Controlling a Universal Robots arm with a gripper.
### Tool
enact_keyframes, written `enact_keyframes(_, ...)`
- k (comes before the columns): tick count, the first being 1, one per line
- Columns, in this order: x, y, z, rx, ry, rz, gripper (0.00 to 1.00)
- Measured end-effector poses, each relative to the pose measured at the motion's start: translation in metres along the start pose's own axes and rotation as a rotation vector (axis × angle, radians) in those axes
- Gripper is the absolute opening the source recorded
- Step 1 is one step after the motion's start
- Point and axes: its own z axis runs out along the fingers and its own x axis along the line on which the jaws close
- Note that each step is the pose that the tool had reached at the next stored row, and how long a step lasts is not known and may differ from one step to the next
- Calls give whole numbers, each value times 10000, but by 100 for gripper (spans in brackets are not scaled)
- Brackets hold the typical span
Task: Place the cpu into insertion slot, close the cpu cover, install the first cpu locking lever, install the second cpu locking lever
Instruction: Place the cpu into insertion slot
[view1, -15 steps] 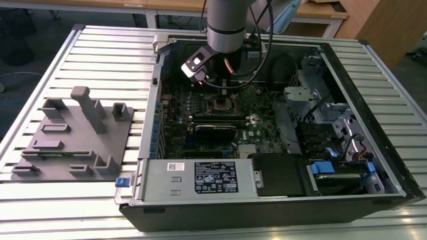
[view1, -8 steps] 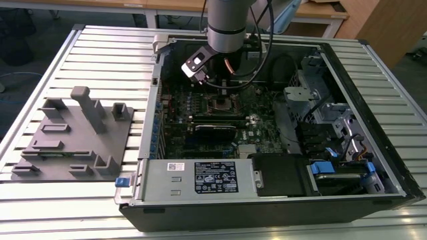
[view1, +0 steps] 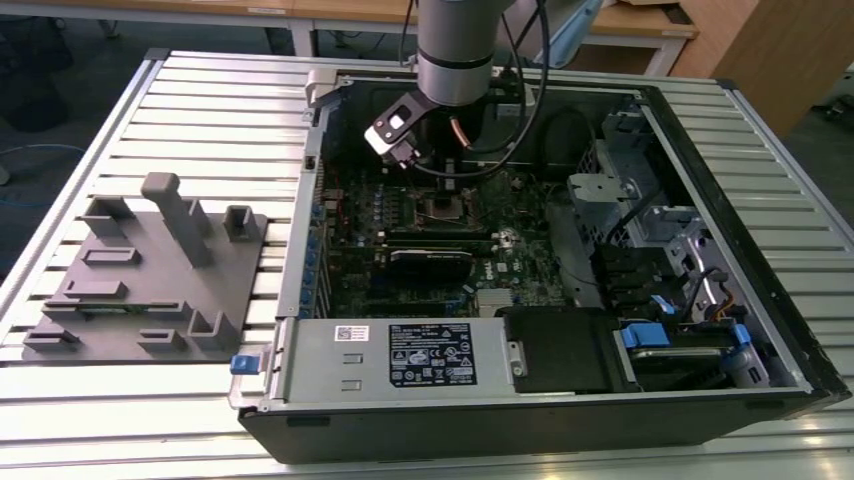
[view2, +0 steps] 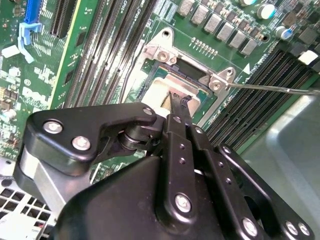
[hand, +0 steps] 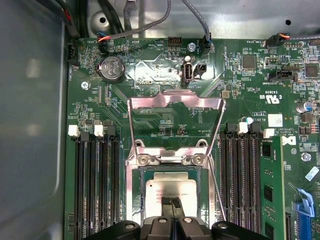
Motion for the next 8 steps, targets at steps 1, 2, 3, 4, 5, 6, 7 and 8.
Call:
enact_keyframes(1,0,3,0,84,-3,-1,10)
enact_keyframes(2,-1,3,-1,97,-6,-1,10)
enact_keyframes(3,-1,2,-1,102,-7,0,10)
enact_keyframes(4,-1,2,-1,105,-6,0,10)
enact_keyframes(5,-1,2,-1,108,-6,-1,10)
enact_keyframes(6,-1,6,0,110,-5,-2,10)
enact_keyframes(7,-1,13,2,114,-5,-3,10)
enact_keyframes(8,0,18,3,116,-5,-2,10)
